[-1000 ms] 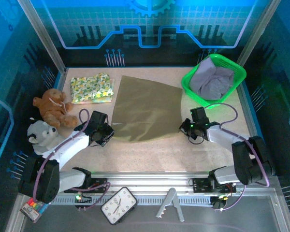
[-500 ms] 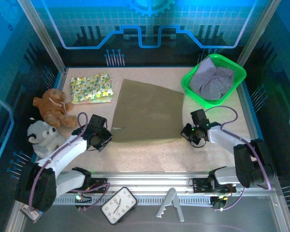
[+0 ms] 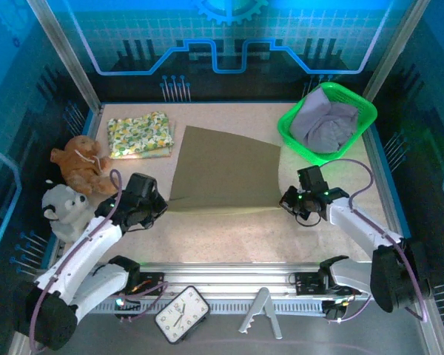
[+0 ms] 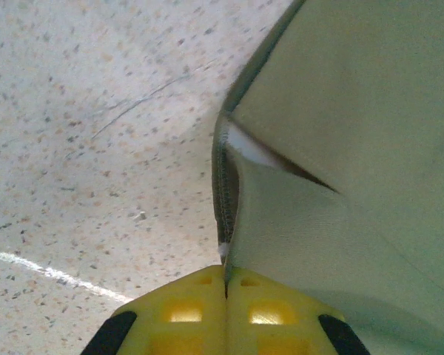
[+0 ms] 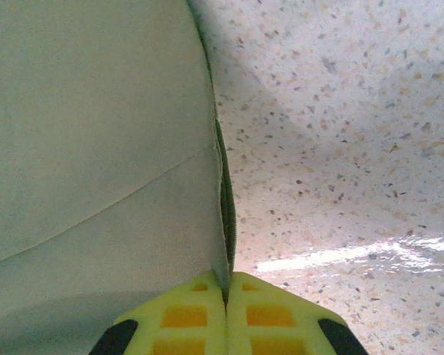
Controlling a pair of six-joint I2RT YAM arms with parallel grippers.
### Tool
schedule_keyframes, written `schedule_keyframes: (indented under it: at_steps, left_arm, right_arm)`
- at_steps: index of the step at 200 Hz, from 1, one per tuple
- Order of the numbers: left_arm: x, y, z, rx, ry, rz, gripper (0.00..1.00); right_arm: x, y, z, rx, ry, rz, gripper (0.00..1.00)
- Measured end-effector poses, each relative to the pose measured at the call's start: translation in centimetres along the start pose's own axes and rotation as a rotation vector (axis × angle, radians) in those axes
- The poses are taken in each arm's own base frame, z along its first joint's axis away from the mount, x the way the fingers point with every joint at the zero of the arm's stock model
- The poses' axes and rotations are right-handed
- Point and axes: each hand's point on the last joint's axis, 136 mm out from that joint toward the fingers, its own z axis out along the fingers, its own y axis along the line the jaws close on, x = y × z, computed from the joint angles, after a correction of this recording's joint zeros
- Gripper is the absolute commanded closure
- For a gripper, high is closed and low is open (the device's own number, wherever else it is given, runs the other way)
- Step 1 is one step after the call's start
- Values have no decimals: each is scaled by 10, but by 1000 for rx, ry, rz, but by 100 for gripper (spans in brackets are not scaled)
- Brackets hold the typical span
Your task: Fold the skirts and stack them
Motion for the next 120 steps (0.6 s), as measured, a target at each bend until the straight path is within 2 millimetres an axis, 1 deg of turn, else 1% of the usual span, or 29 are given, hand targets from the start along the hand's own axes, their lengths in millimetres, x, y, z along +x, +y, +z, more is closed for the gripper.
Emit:
schedule_keyframes:
  at_steps: [35, 54, 67, 94, 105, 120]
  left_arm:
    - [-25, -37, -29, 75, -75, 75, 100]
    - [-43, -62, -40, 111, -119, 126, 100]
    - [-56, -78, -41, 120, -148, 158, 100]
    - [-86, -110, -34, 117, -202, 228, 100]
    - [-100, -127, -32, 122, -231, 261, 100]
    - [-119, -150, -30, 134, -266, 298, 100]
  right_arm:
    - [-7, 11, -14, -47, -46, 29, 100]
    - [-20, 23, -23, -67, -99, 35, 100]
    - [-33, 34, -31, -85, -148, 32, 100]
    - [-67, 61, -43, -123, -262, 21, 100]
    - [-79, 69, -44, -129, -295, 23, 100]
    - [-93, 74, -40, -119, -325, 29, 100]
